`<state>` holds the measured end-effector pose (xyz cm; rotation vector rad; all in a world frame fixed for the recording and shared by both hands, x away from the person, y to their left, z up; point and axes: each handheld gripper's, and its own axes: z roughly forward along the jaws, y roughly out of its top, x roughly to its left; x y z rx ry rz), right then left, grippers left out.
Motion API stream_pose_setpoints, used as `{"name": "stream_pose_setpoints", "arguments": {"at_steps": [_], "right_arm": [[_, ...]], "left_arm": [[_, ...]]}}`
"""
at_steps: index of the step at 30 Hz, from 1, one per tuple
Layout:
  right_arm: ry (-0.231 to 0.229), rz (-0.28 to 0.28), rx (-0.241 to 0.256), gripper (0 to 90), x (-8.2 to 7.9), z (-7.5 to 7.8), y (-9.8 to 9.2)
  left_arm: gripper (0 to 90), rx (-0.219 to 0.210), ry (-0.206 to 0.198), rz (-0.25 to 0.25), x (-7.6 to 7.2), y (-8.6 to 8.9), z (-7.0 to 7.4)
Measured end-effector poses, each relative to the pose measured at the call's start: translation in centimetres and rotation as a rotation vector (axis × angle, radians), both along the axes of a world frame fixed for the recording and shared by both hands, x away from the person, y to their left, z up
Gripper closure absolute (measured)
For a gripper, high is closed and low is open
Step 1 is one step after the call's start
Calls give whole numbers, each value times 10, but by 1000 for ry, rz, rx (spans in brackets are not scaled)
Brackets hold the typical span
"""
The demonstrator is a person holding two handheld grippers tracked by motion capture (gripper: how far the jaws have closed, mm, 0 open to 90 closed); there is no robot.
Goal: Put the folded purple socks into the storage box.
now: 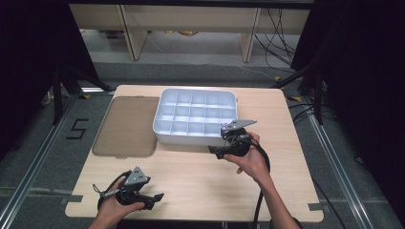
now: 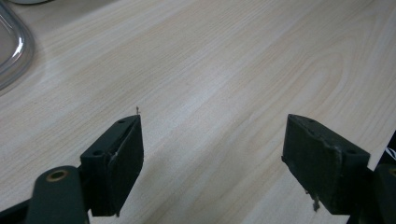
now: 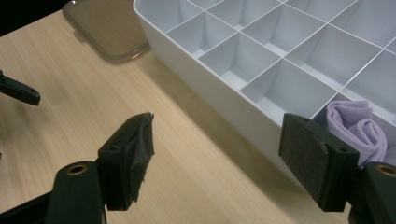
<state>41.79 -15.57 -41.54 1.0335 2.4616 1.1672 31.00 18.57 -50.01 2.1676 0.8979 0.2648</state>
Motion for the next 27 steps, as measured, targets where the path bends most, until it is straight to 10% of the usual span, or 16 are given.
{"name": "stream_pose_setpoints", "arguments": {"at_steps": [27], "right_arm": [[1, 48, -10, 252, -24, -18, 3]], "left_arm": [[201, 7, -3, -3, -1, -1, 0]]}}
